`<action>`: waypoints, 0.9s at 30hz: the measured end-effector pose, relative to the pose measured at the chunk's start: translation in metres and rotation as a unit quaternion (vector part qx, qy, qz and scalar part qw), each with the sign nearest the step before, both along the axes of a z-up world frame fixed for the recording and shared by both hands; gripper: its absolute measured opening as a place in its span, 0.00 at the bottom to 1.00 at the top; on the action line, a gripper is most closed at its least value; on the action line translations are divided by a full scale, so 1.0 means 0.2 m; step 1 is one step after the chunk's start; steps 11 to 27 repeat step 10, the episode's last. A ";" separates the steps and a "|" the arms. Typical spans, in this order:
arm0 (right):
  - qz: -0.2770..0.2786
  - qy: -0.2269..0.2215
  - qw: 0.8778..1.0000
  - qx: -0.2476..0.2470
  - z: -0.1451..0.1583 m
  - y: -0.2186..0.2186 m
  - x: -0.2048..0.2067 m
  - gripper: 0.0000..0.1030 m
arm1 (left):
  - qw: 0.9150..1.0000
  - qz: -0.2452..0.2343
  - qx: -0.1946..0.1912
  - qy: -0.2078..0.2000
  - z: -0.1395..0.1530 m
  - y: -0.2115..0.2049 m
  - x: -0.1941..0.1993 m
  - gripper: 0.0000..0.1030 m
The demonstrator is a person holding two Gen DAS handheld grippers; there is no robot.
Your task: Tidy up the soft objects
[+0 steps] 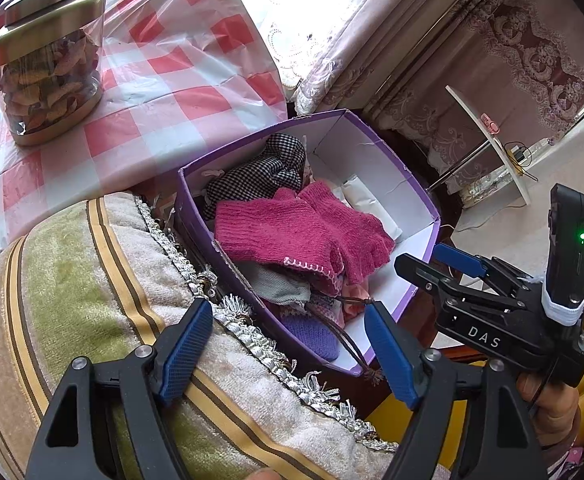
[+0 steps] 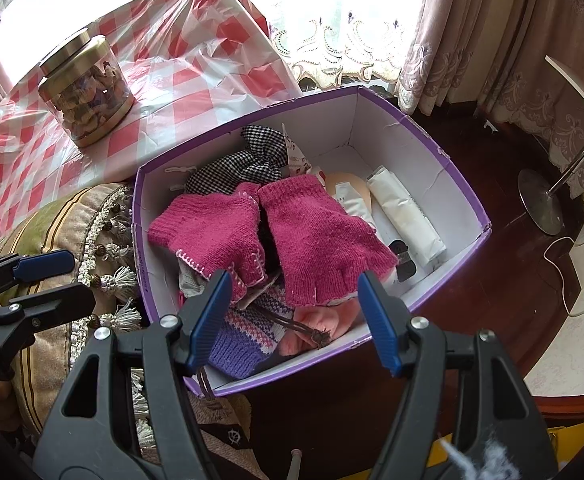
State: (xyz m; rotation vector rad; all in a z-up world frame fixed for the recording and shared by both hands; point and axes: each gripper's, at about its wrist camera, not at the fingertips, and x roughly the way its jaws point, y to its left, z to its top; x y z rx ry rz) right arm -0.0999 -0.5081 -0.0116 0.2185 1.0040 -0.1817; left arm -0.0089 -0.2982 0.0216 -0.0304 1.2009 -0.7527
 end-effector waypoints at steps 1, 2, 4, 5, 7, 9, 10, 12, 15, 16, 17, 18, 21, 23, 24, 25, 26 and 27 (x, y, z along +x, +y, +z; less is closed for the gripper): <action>0.000 0.000 1.000 0.000 0.00 0.00 0.00 0.67 | 1.000 -0.001 -0.002 0.000 0.00 0.00 0.00 0.79; 0.000 0.001 1.000 0.000 0.00 0.00 0.00 0.67 | 1.000 -0.002 -0.004 -0.001 0.00 0.00 0.00 0.80; 0.000 0.001 1.000 0.001 0.00 0.00 0.00 0.67 | 1.000 -0.006 -0.007 -0.002 0.00 -0.01 -0.01 0.83; -0.001 0.000 1.000 0.002 0.00 0.00 0.00 0.67 | 1.000 -0.008 -0.008 -0.003 0.00 -0.02 -0.01 0.84; -0.002 0.000 1.000 0.003 0.00 0.00 -0.01 0.67 | 1.000 -0.014 -0.019 -0.005 0.01 -0.02 -0.01 0.84; -0.001 -0.002 1.000 0.003 0.01 0.01 0.00 0.67 | 0.999 -0.013 -0.037 -0.014 0.06 0.00 -0.01 0.84; 0.001 -0.004 1.000 0.003 0.02 0.01 0.00 0.67 | 0.999 -0.009 -0.044 -0.025 0.09 0.03 -0.02 0.86; 0.001 -0.004 1.000 0.003 0.02 0.01 0.00 0.67 | 0.999 -0.009 -0.044 -0.025 0.09 0.03 -0.02 0.86; 0.001 -0.004 1.000 0.003 0.02 0.01 0.00 0.67 | 0.999 -0.009 -0.044 -0.025 0.09 0.03 -0.02 0.86; 0.001 -0.004 1.000 0.003 0.02 0.01 0.00 0.67 | 0.999 -0.009 -0.044 -0.025 0.09 0.03 -0.02 0.86; 0.001 -0.004 1.000 0.003 0.02 0.01 0.00 0.67 | 0.999 -0.009 -0.044 -0.025 0.09 0.03 -0.02 0.86; 0.001 -0.004 1.000 0.003 0.02 0.01 0.00 0.67 | 0.999 -0.009 -0.044 -0.025 0.09 0.03 -0.02 0.86; 0.001 -0.004 1.000 0.003 0.02 0.01 0.00 0.67 | 0.999 -0.009 -0.044 -0.025 0.09 0.03 -0.02 0.86; 0.001 -0.004 1.000 0.003 0.02 0.01 0.00 0.67 | 0.999 -0.009 -0.044 -0.025 0.09 0.03 -0.02 0.86; 0.001 -0.004 1.000 0.003 0.02 0.01 0.00 0.67 | 0.999 -0.009 -0.044 -0.025 0.09 0.03 -0.02 0.86; 0.001 -0.004 1.000 0.003 0.02 0.01 0.00 0.67 | 0.999 -0.009 -0.044 -0.025 0.09 0.03 -0.02 0.86; 0.001 -0.004 1.000 0.003 0.02 0.01 0.00 0.67 | 0.999 -0.009 -0.044 -0.025 0.09 0.03 -0.02 0.86; 0.001 -0.004 1.000 0.003 0.02 0.01 0.00 0.67 | 0.999 -0.009 -0.044 -0.025 0.09 0.03 -0.02 0.86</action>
